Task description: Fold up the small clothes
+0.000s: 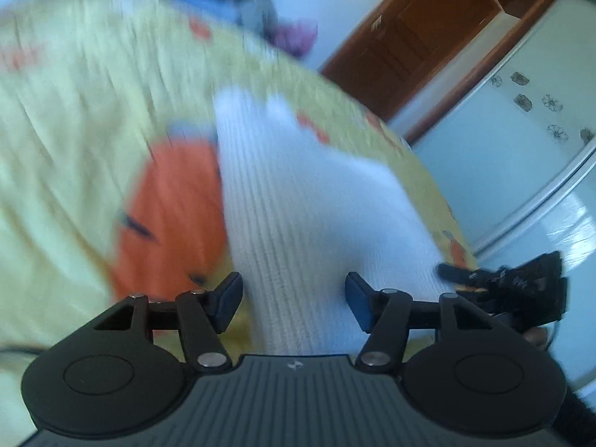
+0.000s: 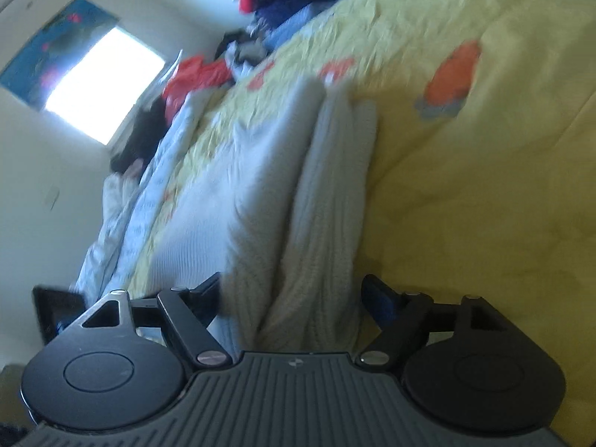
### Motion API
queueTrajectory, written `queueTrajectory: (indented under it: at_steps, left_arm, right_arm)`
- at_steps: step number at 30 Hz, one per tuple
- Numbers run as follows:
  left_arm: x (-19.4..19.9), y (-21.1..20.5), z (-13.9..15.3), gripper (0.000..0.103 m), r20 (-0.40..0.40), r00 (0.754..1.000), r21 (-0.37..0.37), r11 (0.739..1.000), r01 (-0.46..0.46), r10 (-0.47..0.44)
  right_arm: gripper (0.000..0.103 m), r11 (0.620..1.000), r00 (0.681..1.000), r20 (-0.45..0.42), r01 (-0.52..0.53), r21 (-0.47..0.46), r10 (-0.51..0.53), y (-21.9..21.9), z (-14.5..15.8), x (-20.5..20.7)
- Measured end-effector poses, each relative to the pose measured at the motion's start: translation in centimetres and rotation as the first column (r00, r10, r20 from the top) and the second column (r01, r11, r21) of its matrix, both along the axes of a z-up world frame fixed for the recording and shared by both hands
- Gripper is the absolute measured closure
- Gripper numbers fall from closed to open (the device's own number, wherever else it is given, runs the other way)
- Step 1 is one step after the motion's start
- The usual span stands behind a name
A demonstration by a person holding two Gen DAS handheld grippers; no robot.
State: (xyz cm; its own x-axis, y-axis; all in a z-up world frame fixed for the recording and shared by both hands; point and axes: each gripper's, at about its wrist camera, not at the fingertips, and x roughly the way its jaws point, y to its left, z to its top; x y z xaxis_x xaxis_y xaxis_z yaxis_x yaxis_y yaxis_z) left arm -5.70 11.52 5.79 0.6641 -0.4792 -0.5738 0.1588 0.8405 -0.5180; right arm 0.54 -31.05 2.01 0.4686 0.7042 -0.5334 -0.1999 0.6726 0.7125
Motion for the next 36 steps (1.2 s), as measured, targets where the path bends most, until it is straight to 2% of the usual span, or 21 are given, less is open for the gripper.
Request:
queueTrajectory:
  at_steps: [2,4,5,6,9,11,14,15,16,17,19,23,26,28,29,31,33,34,36]
  left_arm:
    - [-2.1,0.3,3.4,0.039,0.173,0.984,0.102,0.993,-0.063,0.045]
    - [-2.3,-0.9,5.8,0.015,0.321,0.943,0.224,0.961,-0.162,0.084]
    - [-1.7,-2.0,6.3,0.013,0.373,0.923,0.27,0.94,-0.209,0.098]
    - [-0.8,-3.2,6.4,0.013,0.397,0.913,0.308,0.923,-0.233,0.098]
    - [3.7,-7.7,4.9,0.013,0.37,0.926,0.408,0.883,-0.232,0.072]
    - [6.0,-10.4,3.3,0.013,0.328,0.944,0.465,0.865,-0.191,0.031]
    - [9.3,-13.6,-0.3,0.013,0.191,0.981,0.566,0.819,-0.091,-0.023]
    - [8.8,-13.8,-1.3,0.012,0.198,0.98,0.572,0.814,-0.096,-0.024]
    - [8.5,-13.9,-1.7,0.012,0.223,0.975,0.566,0.816,-0.116,-0.017]
    - [8.3,-13.9,-1.9,0.012,0.229,0.973,0.568,0.814,-0.121,-0.015]
    - [8.2,-14.1,-2.0,0.012,0.228,0.973,0.573,0.81,-0.122,-0.014]
    - [8.9,-14.3,-1.8,0.012,0.205,0.979,0.566,0.817,-0.109,-0.011]
    - [8.9,-14.3,-1.8,0.012,0.204,0.979,0.568,0.816,-0.106,-0.015]
    - [9.4,-14.2,-1.8,0.012,0.202,0.979,0.568,0.816,-0.107,-0.013]
    - [9.3,-14.2,-1.8,0.012,0.202,0.979,0.568,0.816,-0.107,-0.013]
    - [9.3,-14.2,-1.8,0.012,0.202,0.979,0.571,0.814,-0.107,-0.012]
    - [9.3,-14.2,-1.8,0.012,0.2,0.98,0.573,0.813,-0.107,-0.012]
    - [9.4,-14.2,-1.8,0.012,0.2,0.98,0.572,0.813,-0.107,-0.012]
    - [9.3,-14.2,-1.8,0.012,0.199,0.98,0.572,0.813,-0.107,-0.011]
  right_arm:
    - [0.026,0.996,0.993,0.093,0.08,-0.041,-0.075,-1.1,2.4,-0.5]
    - [0.026,0.987,0.973,0.19,0.145,-0.075,-0.128,-1.4,5.0,-0.3]
    - [0.026,0.985,0.964,0.23,0.155,-0.076,-0.134,-0.9,6.1,0.2]
    - [0.026,0.986,0.956,0.263,0.151,-0.076,-0.126,0.1,6.9,0.8]
    - [0.026,0.988,0.947,0.314,0.105,-0.111,-0.065,4.6,7.7,4.0]
    - [0.026,0.987,0.963,0.267,0.076,-0.138,-0.037,7.5,6.9,7.1]
    - [0.03,0.972,0.988,0.156,0.045,-0.231,-0.008,10.6,4.1,11.7]
    - [0.044,0.952,0.99,0.137,0.056,-0.3,-0.015,11.1,2.7,12.7]
    - [0.057,0.93,0.988,0.155,0.069,-0.361,-0.013,11.2,1.5,13.2]
    - [0.061,0.922,0.982,0.188,0.083,-0.379,-0.011,10.9,1.1,13.2]
    - [0.066,0.926,0.984,0.18,0.077,-0.369,-0.01,10.1,0.9,13.4]
    - [0.065,0.892,0.972,0.226,0.051,-0.449,0.058,11.0,0.8,13.2]
    - [0.061,0.868,0.964,0.256,0.069,-0.491,0.069,11.7,1.3,12.9]
    - [0.04,0.822,0.952,0.305,0.147,-0.55,0.034,12.5,2.6,12.3]
    - [0.038,0.805,0.935,0.353,0.2,-0.559,0.013,12.6,3.6,11.3]
    - [0.037,0.825,0.914,0.406,0.224,-0.519,0.007,12.6,5.5,9.8]
    - [0.03,0.856,0.909,0.417,0.214,-0.47,0.002,12.7,6.8,8.9]
    - [0.024,0.866,0.913,0.409,0.206,-0.456,-0.002,12.9,7.1,8.8]
    - [0.021,0.885,0.938,0.346,0.169,-0.433,-0.01,13.3,6.4,9.5]
